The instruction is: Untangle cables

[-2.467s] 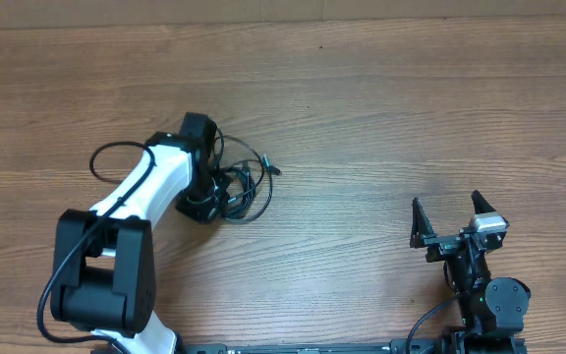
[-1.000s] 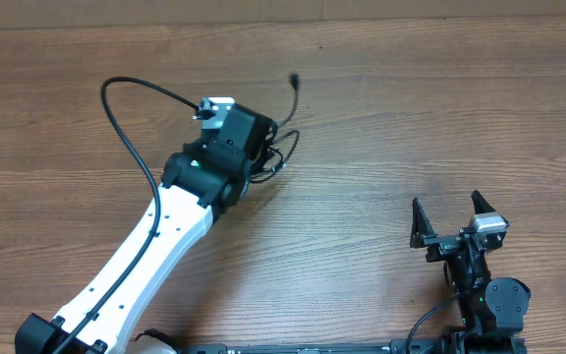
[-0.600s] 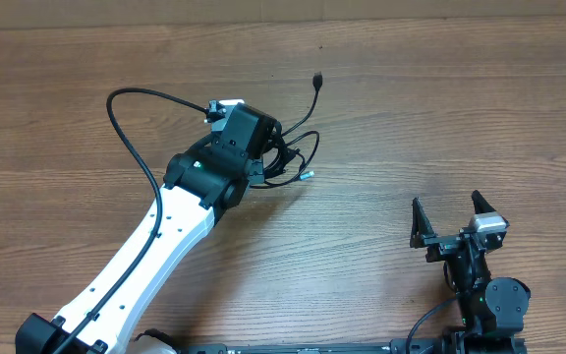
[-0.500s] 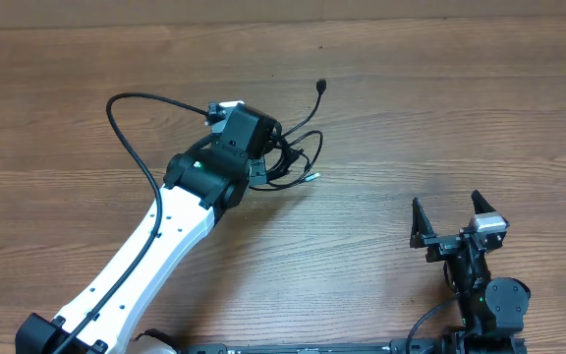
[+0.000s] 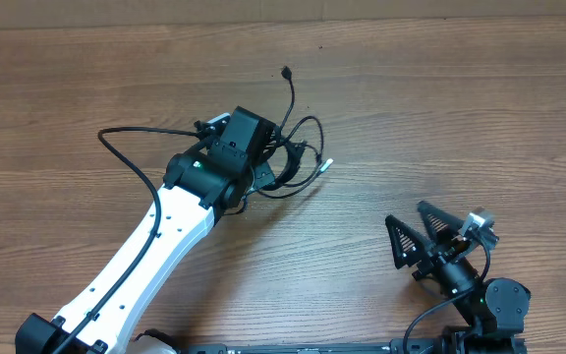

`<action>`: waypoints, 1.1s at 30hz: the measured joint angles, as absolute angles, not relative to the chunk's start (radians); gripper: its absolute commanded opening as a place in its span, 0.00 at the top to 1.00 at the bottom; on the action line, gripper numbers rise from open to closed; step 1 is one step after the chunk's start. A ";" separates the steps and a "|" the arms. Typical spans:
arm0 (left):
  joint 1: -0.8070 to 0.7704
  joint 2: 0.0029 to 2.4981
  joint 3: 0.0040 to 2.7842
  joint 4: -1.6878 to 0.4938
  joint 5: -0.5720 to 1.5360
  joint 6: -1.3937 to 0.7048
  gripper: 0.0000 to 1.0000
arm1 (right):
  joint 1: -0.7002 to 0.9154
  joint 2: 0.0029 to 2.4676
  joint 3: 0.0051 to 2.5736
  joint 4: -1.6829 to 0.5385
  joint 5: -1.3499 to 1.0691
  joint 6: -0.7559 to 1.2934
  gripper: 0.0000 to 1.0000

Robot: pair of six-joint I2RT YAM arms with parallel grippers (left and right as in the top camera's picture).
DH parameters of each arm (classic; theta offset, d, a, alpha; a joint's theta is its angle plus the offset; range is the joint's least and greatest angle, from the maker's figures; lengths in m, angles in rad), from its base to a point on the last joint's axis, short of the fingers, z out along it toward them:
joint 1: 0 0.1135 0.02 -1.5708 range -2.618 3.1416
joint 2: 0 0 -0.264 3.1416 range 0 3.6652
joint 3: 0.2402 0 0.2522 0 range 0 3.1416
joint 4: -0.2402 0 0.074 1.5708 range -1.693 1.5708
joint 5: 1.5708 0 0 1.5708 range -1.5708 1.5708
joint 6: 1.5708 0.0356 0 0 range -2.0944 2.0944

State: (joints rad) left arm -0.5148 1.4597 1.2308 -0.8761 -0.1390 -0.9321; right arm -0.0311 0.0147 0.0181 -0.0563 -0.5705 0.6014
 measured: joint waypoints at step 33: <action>-0.808 1.460 1.231 -0.654 0.088 -0.804 0.96 | -0.031 0.246 0.018 -0.054 -0.653 1.077 0.00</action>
State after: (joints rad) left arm -0.8078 1.4597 1.2312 -0.6537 0.0883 -0.8036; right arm -0.0311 0.2459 0.0181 -0.0544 -0.6533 1.0775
